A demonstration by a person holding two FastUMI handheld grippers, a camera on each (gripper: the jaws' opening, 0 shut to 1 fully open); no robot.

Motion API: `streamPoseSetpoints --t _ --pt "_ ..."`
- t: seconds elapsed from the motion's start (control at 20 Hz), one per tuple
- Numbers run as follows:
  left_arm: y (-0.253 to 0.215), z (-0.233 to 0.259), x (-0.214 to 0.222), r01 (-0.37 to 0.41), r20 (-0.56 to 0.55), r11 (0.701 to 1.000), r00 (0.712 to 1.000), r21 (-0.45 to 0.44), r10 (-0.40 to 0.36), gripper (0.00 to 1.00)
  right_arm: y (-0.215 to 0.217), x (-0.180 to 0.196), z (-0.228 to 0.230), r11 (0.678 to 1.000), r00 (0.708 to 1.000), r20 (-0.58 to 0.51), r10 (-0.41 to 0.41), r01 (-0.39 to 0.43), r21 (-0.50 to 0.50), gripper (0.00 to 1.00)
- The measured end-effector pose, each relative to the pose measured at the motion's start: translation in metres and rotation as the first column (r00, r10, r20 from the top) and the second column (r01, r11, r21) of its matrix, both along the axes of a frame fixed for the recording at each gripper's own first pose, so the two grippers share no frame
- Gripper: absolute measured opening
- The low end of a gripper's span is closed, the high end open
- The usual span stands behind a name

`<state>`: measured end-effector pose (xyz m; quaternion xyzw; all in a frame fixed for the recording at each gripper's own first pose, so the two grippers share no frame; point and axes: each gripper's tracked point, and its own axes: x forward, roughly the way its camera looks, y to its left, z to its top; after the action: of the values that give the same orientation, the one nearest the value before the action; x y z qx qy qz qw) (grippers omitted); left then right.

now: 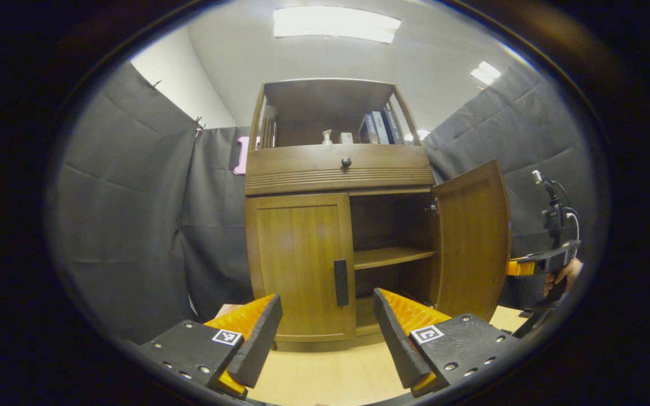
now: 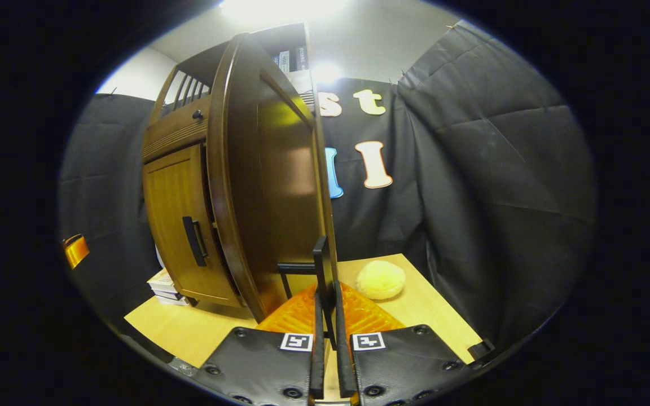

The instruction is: Open the right door of the double-door shoe cabinet with the right hand, and open the left door with the left hand.

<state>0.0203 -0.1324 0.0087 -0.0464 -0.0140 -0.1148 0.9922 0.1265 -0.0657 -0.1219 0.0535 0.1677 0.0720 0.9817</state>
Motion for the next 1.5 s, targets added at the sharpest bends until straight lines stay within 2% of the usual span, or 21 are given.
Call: streamPoseSetpoints --t 0.05,0.1,0.35,0.5,0.55,0.65,0.75,0.85,1.05,1.1,1.15,1.35,1.4,1.5 --pt "-0.001 0.0 0.002 0.001 0.001 1.0 1.0 0.002 -0.001 0.94 -0.002 -0.001 0.0 1.0 1.0 -0.001 -0.002 0.002 0.006 0.02" --pt "-0.002 0.001 0.005 0.003 0.003 1.0 1.0 0.003 -0.003 0.94 -0.006 -0.001 0.001 1.0 1.0 0.002 -0.011 0.011 0.001 0.11" --pt "-0.008 0.002 0.021 0.016 0.023 1.0 1.0 0.017 -0.016 0.94 -0.023 -0.008 0.003 0.998 0.998 0.016 -0.053 0.053 -0.039 0.11" --pt "-0.013 0.004 0.038 0.03 0.039 0.999 0.999 0.024 -0.031 0.94 -0.039 -0.017 0.01 0.991 0.994 0.034 -0.108 0.11 -0.079 0.11" --pt "-0.016 0.004 0.044 0.037 0.045 0.999 0.998 0.024 -0.038 0.94 -0.045 -0.022 0.016 0.988 0.99 0.048 -0.13 0.134 -0.082 0.15" --pt "-0.023 0.001 0.061 0.052 0.05 0.998 0.997 0.019 -0.052 0.94 -0.05 -0.034 0.03 0.985 0.986 0.067 -0.155 0.159 -0.061 0.15" --pt "-0.034 -0.002 0.083 0.063 0.053 0.998 0.997 0.012 -0.063 0.95 -0.053 -0.049 0.042 0.984 0.982 0.09 -0.166 0.172 -0.055 0.26" --pt "-0.044 -0.004 0.101 0.074 0.051 0.997 0.996 0.011 -0.075 0.95 -0.042 -0.072 0.048 0.982 0.978 0.121 -0.168 0.177 -0.071 0.28" --pt "-0.061 -0.011 0.129 0.101 0.053 0.995 0.993 0.025 -0.102 0.94 -0.034 -0.097 0.076 0.976 0.968 0.188 -0.168 0.19 -0.11 0.92" --pt "-0.066 -0.014 0.139 0.1 0.053 0.995 0.993 0.028 -0.102 0.95 -0.031 -0.102 0.081 0.974 0.965 0.203 -0.166 0.192 -0.116 0.96" --pt "-0.068 -0.016 0.147 0.097 0.047 0.995 0.994 0.031 -0.098 0.92 -0.027 -0.108 0.085 0.974 0.963 0.214 -0.162 0.191 -0.122 0.92" --pt "-0.075 -0.023 0.176 0.085 0.045 0.996 0.995 0.031 -0.086 0.94 -0.022 -0.127 0.088 0.969 0.96 0.225 -0.166 0.201 -0.142 0.92" --pt "-0.078 -0.024 0.184 0.081 0.044 0.996 0.996 0.031 -0.082 0.94 -0.024 -0.131 0.086 0.967 0.96 0.22 -0.173 0.208 -0.145 0.97" --pt "-0.082 -0.03 0.197 0.079 0.036 0.997 0.996 0.023 -0.08 0.94 -0.028 -0.137 0.085 0.964 0.958 0.212 -0.191 0.224 -0.143 0.97"
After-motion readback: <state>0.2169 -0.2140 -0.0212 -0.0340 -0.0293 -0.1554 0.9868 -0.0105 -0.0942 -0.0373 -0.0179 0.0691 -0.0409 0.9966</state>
